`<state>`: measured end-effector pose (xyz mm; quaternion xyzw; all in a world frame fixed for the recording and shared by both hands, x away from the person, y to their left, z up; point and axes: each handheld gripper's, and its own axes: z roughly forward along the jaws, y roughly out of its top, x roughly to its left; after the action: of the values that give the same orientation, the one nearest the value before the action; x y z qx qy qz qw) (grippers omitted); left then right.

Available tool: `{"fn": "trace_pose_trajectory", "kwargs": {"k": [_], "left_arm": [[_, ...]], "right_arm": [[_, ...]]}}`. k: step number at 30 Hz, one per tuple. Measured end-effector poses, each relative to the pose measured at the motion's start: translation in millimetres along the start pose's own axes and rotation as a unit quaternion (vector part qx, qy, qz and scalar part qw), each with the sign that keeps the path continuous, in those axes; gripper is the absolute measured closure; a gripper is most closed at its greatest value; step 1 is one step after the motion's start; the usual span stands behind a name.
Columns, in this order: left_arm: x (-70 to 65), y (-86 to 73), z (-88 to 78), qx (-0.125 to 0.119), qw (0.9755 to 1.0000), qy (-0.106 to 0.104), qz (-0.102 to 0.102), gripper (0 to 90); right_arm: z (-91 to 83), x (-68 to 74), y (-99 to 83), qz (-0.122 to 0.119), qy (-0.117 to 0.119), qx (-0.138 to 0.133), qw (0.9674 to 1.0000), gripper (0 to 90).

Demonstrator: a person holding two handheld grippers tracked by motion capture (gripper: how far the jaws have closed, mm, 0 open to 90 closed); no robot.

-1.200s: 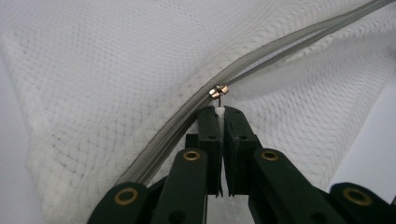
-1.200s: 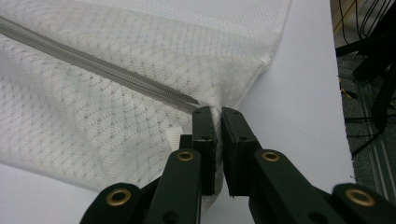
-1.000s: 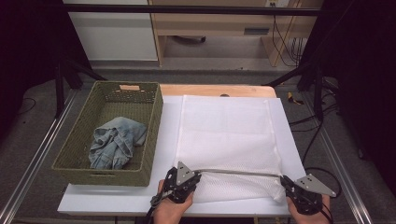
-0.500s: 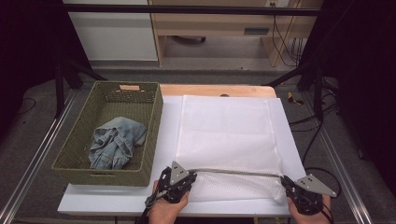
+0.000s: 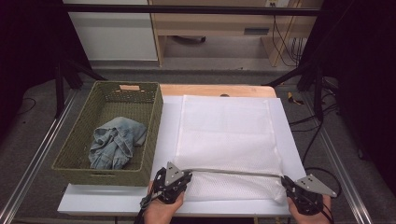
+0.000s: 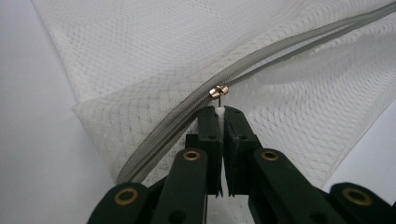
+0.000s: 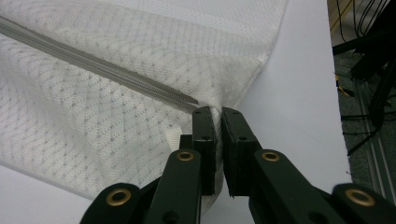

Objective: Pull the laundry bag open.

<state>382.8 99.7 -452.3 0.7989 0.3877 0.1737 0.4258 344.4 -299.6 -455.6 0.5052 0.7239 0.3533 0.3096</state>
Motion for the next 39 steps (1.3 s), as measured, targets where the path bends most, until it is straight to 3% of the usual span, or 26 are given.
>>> {"fn": "trace_pose_trajectory", "kwargs": {"k": [19, 39], "left_arm": [[8.2, -12.4, -9.9, 0.008, 0.9999, 0.001, 0.008, 86.6], [16.8, -25.6, -18.5, 0.017, 0.9998, 0.012, 0.002, 86.6]], "right_arm": [[0.7, 0.9, -0.5, -0.005, 0.000, 0.005, 1.0000, 84.8], [2.6, 3.4, 0.1, -0.006, 0.005, 0.013, 0.9999, 85.0]]}}
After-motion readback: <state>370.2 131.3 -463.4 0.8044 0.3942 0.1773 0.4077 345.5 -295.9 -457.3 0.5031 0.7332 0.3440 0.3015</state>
